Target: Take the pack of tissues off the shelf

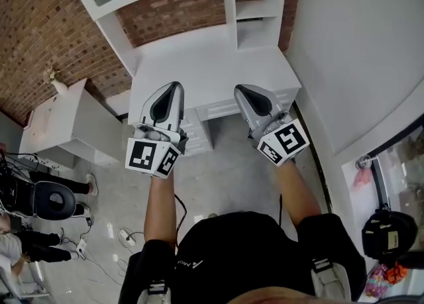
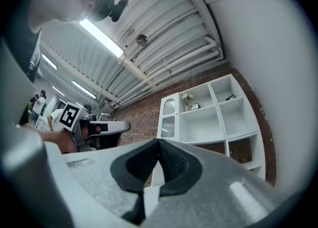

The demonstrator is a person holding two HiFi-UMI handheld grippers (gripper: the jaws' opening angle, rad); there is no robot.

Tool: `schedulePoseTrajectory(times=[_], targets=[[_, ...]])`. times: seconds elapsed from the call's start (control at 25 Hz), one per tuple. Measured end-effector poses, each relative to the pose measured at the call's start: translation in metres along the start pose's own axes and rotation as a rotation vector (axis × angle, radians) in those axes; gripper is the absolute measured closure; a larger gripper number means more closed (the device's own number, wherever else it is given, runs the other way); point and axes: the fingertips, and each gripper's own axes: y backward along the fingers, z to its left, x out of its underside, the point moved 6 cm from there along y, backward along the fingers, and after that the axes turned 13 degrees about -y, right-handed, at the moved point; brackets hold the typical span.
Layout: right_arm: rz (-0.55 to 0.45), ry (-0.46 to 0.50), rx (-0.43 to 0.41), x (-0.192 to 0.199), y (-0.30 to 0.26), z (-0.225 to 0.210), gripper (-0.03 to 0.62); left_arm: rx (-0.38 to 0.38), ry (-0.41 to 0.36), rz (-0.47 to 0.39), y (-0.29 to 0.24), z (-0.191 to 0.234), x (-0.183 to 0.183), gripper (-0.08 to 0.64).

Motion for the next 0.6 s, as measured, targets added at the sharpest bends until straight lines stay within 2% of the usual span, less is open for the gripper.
schedulePoseTrajectory(times=[0.2, 0.4, 0.6], targets=[[-0.019, 0.026, -0.032, -0.023, 0.001, -0.017, 0.591, -0.032, -0.014, -0.015, -0.024, 0.003, -0.009, 0.561], [-0.046, 0.036, -0.038, -0.042, -0.011, -0.042, 0.591, -0.03, -0.013, -0.008, -0.054, 0.005, -0.011, 0.561], [-0.055, 0.076, -0.056, -0.049, -0.048, -0.066, 0.591, -0.034, 0.004, -0.008, -0.094, 0.034, -0.003, 0.561]])
